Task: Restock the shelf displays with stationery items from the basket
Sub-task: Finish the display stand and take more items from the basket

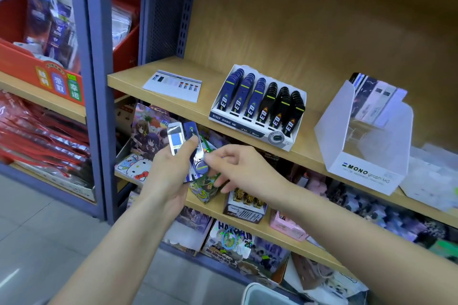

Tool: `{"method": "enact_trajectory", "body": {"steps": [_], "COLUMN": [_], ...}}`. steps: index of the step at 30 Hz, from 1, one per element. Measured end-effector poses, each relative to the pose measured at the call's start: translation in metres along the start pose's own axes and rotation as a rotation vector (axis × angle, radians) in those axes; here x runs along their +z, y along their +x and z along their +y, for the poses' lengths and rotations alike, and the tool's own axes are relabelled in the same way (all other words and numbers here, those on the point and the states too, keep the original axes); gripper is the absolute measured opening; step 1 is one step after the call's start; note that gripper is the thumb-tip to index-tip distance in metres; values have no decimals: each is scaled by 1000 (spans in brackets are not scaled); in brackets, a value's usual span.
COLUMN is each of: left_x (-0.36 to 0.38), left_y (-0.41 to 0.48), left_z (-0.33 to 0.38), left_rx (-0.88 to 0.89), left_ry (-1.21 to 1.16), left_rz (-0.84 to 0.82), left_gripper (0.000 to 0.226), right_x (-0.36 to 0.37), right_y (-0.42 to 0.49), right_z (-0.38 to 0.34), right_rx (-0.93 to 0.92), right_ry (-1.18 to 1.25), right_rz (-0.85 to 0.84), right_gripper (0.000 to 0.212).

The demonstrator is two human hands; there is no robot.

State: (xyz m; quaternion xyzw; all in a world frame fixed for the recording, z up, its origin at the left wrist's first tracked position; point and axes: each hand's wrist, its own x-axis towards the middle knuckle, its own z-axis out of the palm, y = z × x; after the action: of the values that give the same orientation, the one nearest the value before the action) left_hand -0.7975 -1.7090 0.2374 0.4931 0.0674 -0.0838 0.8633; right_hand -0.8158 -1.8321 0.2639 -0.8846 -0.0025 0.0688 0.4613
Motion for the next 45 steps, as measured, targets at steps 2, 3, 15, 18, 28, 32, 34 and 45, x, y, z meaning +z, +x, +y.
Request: {"method": "enact_trajectory", "body": {"steps": [2, 3, 15, 18, 28, 32, 34, 45], "left_x": [2, 3, 8, 6, 2, 3, 4, 5], "left_y": [1, 1, 4, 6, 5, 5, 4, 7], "left_z": [-3, -5, -11, -11, -9, -7, -7, -11], "left_rx": [4, 10, 22, 28, 63, 53, 26, 4], "left_ry": [36, 56, 58, 24, -1, -10, 2, 134], "left_rz": [-8, -12, -60, -57, -92, -74, -64, -24], "left_gripper": [16, 16, 16, 18, 19, 17, 15, 22], "right_x": [2, 2, -64, -82, -97, -101, -102, -101], "right_y": [-2, -4, -1, 9, 38, 43, 45, 57], "right_z": [0, 0, -5, -10, -29, -32, -35, -51], "right_rx": [42, 61, -207, -288, -429, -440, -457, -431], "right_ry": [133, 195, -30, -274, -512, -583, -610, -656], "right_rz": [0, -5, 484, 586, 563, 536, 522, 410], "right_gripper": [12, 10, 12, 6, 9, 9, 10, 8]}}
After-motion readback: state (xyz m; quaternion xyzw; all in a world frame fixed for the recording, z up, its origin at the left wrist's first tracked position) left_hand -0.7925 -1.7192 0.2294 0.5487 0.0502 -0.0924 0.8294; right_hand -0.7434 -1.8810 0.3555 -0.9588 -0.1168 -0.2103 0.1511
